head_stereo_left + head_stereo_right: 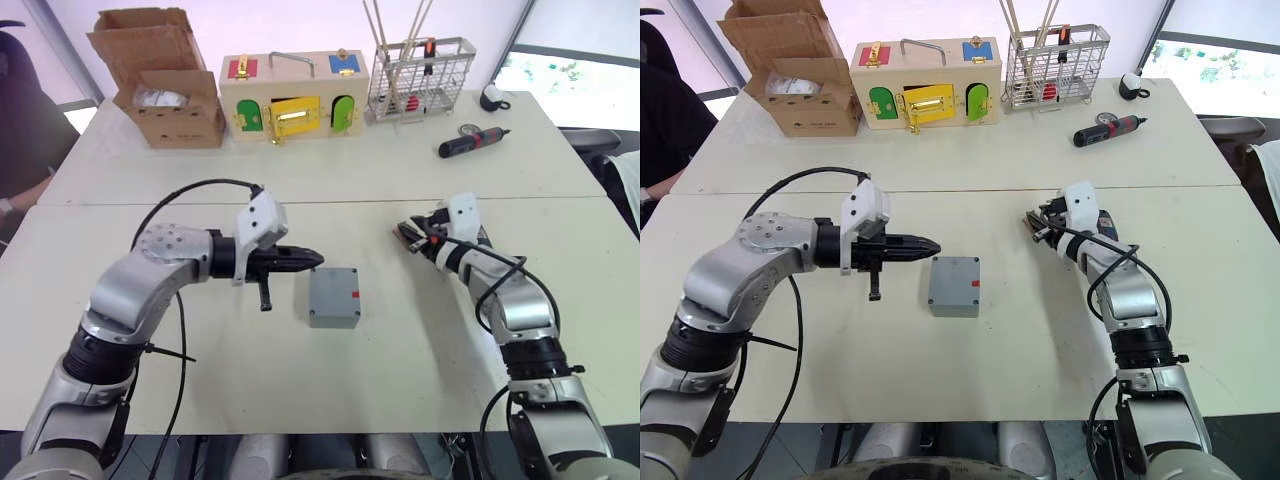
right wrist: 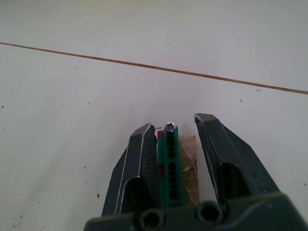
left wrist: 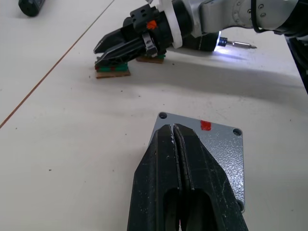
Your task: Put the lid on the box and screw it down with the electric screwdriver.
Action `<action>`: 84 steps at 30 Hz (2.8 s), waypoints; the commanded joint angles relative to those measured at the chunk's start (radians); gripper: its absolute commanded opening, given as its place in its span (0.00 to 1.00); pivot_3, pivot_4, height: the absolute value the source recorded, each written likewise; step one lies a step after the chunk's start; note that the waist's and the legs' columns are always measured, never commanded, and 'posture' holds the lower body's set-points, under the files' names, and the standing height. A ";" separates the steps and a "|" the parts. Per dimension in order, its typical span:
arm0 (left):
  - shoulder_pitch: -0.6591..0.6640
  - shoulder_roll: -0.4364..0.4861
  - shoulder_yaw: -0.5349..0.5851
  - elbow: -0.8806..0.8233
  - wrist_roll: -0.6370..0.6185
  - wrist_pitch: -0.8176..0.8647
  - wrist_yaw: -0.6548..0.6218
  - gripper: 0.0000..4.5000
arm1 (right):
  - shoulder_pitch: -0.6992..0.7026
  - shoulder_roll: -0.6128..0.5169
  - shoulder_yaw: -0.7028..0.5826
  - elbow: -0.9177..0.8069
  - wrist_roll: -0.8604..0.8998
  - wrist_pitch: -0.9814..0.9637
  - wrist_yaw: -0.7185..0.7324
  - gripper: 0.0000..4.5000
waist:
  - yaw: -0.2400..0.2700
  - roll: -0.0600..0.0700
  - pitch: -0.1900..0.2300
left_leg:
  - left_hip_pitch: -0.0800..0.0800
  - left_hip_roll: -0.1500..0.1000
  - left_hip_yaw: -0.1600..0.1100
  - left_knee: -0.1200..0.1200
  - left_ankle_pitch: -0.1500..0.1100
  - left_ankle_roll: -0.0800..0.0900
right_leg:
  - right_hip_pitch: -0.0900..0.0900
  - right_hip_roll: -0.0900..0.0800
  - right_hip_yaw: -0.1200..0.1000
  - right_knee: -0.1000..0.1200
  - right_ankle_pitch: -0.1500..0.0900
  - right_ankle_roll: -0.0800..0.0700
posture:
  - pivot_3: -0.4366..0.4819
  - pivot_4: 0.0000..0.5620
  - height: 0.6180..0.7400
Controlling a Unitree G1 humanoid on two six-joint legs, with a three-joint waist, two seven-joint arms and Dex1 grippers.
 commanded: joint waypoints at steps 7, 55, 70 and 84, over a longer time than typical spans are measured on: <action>0.008 0.011 -0.005 -0.005 0.013 -0.033 0.002 0.00 | -0.018 0.011 -0.014 -0.006 -0.012 -0.022 -0.010 0.01 | 0.000 0.000 0.000 | 0.000 0.000 0.000 0.000 0.000 0.000 | 0.000 0.000 0.000 0.000 0.000 0.000 | 0.48 0.27 1.00; 0.058 0.083 0.030 -0.020 -0.052 -0.005 -0.052 0.00 | 0.110 -0.190 -0.111 -0.761 0.377 0.492 0.236 0.01 | 0.002 0.000 0.000 | 0.000 0.000 -0.001 -0.001 -0.003 0.005 | 0.000 -0.001 0.001 -0.001 0.000 0.000 | 0.48 0.27 1.00; 0.078 0.060 -0.003 -0.049 -0.040 -0.012 -0.022 0.00 | 0.191 -0.139 0.027 -0.783 0.350 0.435 0.146 0.01 | 0.003 0.000 0.000 | 0.000 0.000 -0.001 0.000 -0.002 0.003 | 0.000 -0.001 0.001 0.000 0.000 0.000 | 0.48 0.27 1.00; 0.064 0.049 -0.008 -0.037 -0.034 -0.016 -0.017 0.00 | 0.189 -0.118 0.074 -0.744 0.317 0.395 0.115 0.01 | 0.003 0.000 0.000 | 0.000 0.000 -0.001 0.000 -0.002 0.003 | 0.000 -0.001 0.000 0.000 0.000 0.000 | 0.48 0.27 1.00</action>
